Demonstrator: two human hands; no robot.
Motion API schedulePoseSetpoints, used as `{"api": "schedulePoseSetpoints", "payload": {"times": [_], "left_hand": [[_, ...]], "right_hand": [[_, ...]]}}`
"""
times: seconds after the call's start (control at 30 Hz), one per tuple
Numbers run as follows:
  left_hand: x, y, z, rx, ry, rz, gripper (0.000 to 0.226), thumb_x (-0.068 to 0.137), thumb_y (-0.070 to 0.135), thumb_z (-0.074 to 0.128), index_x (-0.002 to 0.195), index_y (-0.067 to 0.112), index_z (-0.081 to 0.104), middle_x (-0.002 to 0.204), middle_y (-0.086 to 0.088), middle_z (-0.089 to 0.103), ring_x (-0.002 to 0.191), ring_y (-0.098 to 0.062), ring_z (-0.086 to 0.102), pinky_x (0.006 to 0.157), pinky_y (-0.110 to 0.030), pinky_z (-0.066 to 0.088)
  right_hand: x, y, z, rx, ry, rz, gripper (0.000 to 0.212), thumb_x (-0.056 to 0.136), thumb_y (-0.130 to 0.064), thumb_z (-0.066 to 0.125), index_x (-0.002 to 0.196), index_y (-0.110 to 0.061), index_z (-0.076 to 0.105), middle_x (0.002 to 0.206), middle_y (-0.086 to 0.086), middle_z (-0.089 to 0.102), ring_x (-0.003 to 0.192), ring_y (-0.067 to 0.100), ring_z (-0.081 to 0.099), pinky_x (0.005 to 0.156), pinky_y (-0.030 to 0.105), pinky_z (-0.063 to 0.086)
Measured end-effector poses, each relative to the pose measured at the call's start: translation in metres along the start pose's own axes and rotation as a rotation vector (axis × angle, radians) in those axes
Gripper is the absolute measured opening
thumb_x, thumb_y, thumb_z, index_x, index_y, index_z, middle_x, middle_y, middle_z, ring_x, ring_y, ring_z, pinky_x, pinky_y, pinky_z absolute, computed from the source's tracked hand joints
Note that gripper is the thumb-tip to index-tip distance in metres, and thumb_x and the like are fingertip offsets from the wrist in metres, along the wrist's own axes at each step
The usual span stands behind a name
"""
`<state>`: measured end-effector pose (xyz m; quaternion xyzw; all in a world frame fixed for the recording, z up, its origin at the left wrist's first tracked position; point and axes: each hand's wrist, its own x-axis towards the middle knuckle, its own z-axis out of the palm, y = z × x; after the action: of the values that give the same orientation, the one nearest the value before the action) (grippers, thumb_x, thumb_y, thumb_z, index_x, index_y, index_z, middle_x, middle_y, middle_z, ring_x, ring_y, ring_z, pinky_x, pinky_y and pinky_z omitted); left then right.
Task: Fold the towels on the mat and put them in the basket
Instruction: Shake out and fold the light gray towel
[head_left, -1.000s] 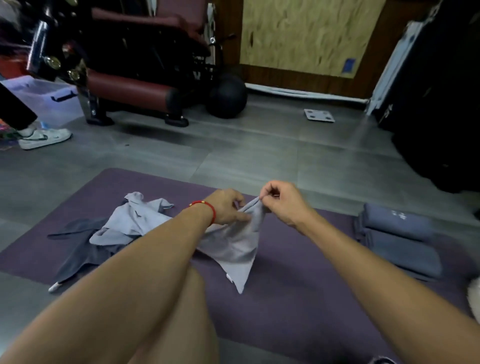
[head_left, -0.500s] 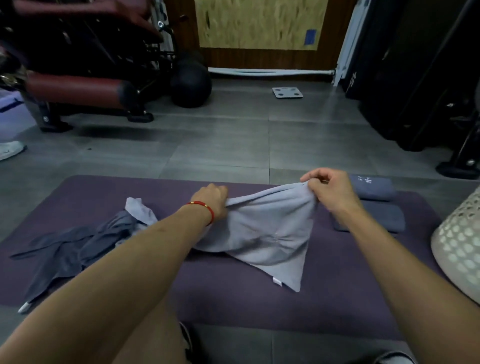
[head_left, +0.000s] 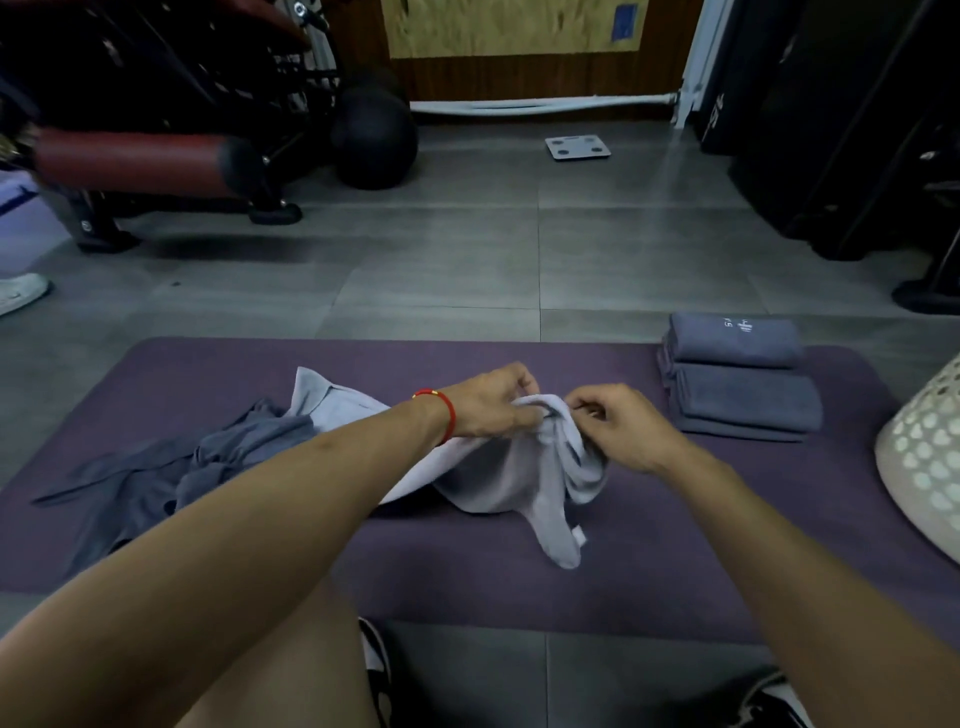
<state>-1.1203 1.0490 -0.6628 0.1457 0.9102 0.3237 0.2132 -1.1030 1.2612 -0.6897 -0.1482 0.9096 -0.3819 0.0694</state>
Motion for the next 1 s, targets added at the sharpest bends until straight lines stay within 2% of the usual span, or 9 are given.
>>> {"api": "schedulePoseSetpoints", "payload": {"times": [0.1, 0.27, 0.47, 0.53, 0.6, 0.7, 0.77, 0.87, 1.0], "left_hand": [[0.003, -0.006, 0.003, 0.198, 0.045, 0.014, 0.038, 0.081, 0.028, 0.071, 0.113, 0.024, 0.051, 0.096, 0.001, 0.063, 0.081, -0.019, 0.058, 0.064, -0.027, 0.041], [0.007, -0.025, -0.003, 0.452, 0.297, -0.128, 0.022, 0.077, 0.024, 0.065, 0.095, 0.020, 0.052, 0.101, -0.009, 0.065, 0.087, -0.033, 0.060, 0.071, -0.037, 0.050], [-0.001, -0.051, -0.030, 0.398, 0.459, -0.358, 0.024, 0.080, 0.009, 0.057, 0.104, 0.010, 0.060, 0.111, -0.021, 0.061, 0.102, -0.043, 0.061, 0.084, -0.040, 0.051], [0.000, -0.047, -0.030, 0.276, 0.412, -0.292, 0.014, 0.078, 0.010, 0.059, 0.089, 0.017, 0.063, 0.099, -0.012, 0.066, 0.096, -0.036, 0.065, 0.076, -0.031, 0.050], [0.001, -0.032, -0.022, 0.246, 0.327, -0.176, 0.014, 0.076, 0.009, 0.060, 0.080, 0.022, 0.062, 0.085, -0.002, 0.067, 0.090, -0.027, 0.066, 0.072, -0.026, 0.045], [-0.001, -0.006, -0.003, 0.212, 0.291, 0.025, 0.017, 0.077, 0.008, 0.057, 0.085, 0.022, 0.064, 0.084, 0.002, 0.068, 0.083, -0.019, 0.063, 0.074, -0.024, 0.045], [-0.004, 0.003, 0.010, 0.149, 0.298, 0.110, 0.017, 0.080, 0.008, 0.056, 0.090, 0.021, 0.062, 0.082, 0.003, 0.067, 0.076, -0.015, 0.059, 0.072, -0.023, 0.044], [-0.008, -0.005, 0.025, 0.158, 0.317, 0.167, 0.013, 0.084, 0.010, 0.057, 0.095, 0.018, 0.055, 0.082, 0.002, 0.065, 0.074, -0.018, 0.056, 0.070, -0.029, 0.045], [-0.012, -0.029, 0.044, 0.225, 0.321, 0.127, 0.016, 0.085, 0.013, 0.061, 0.099, 0.013, 0.055, 0.096, -0.006, 0.065, 0.087, -0.027, 0.058, 0.077, -0.036, 0.046]], "right_hand": [[0.006, 0.000, -0.010, 0.061, -0.004, -0.015, 0.017, 0.098, -0.023, 0.059, 0.088, -0.028, 0.073, 0.083, -0.011, 0.073, 0.077, 0.004, 0.062, 0.073, 0.032, 0.050], [0.008, -0.002, -0.021, 0.138, 0.073, 0.023, 0.022, 0.095, -0.024, 0.050, 0.080, -0.026, 0.067, 0.071, -0.011, 0.065, 0.070, 0.008, 0.054, 0.069, 0.032, 0.044], [0.000, 0.024, -0.053, -0.021, 0.333, 0.205, 0.030, 0.084, -0.034, 0.041, 0.072, -0.008, 0.050, 0.066, 0.003, 0.052, 0.070, 0.017, 0.046, 0.067, 0.039, 0.044], [-0.001, 0.027, -0.053, -0.097, 0.271, 0.294, 0.032, 0.085, -0.041, 0.038, 0.081, -0.017, 0.059, 0.084, 0.001, 0.066, 0.086, 0.024, 0.059, 0.079, 0.040, 0.049], [-0.001, 0.022, -0.042, -0.203, 0.173, 0.242, 0.043, 0.080, -0.057, 0.041, 0.111, -0.034, 0.060, 0.120, -0.001, 0.065, 0.115, 0.028, 0.056, 0.099, 0.047, 0.047], [-0.001, 0.007, -0.003, -0.350, -0.074, 0.059, 0.081, 0.078, -0.059, 0.062, 0.149, -0.039, 0.030, 0.153, -0.001, 0.040, 0.138, 0.028, 0.038, 0.110, 0.051, 0.037], [-0.003, 0.002, 0.023, -0.375, -0.153, 0.028, 0.067, 0.088, -0.044, 0.063, 0.147, -0.032, 0.034, 0.140, 0.007, 0.054, 0.127, 0.034, 0.050, 0.094, 0.043, 0.044], [-0.007, 0.010, 0.036, -0.256, -0.068, 0.021, 0.012, 0.095, -0.020, 0.049, 0.105, -0.023, 0.053, 0.098, 0.008, 0.066, 0.099, 0.040, 0.059, 0.068, 0.036, 0.037], [-0.009, 0.005, 0.018, -0.087, -0.023, 0.027, 0.012, 0.097, -0.025, 0.049, 0.099, -0.029, 0.060, 0.086, -0.010, 0.067, 0.082, 0.013, 0.061, 0.068, 0.031, 0.043]]}}
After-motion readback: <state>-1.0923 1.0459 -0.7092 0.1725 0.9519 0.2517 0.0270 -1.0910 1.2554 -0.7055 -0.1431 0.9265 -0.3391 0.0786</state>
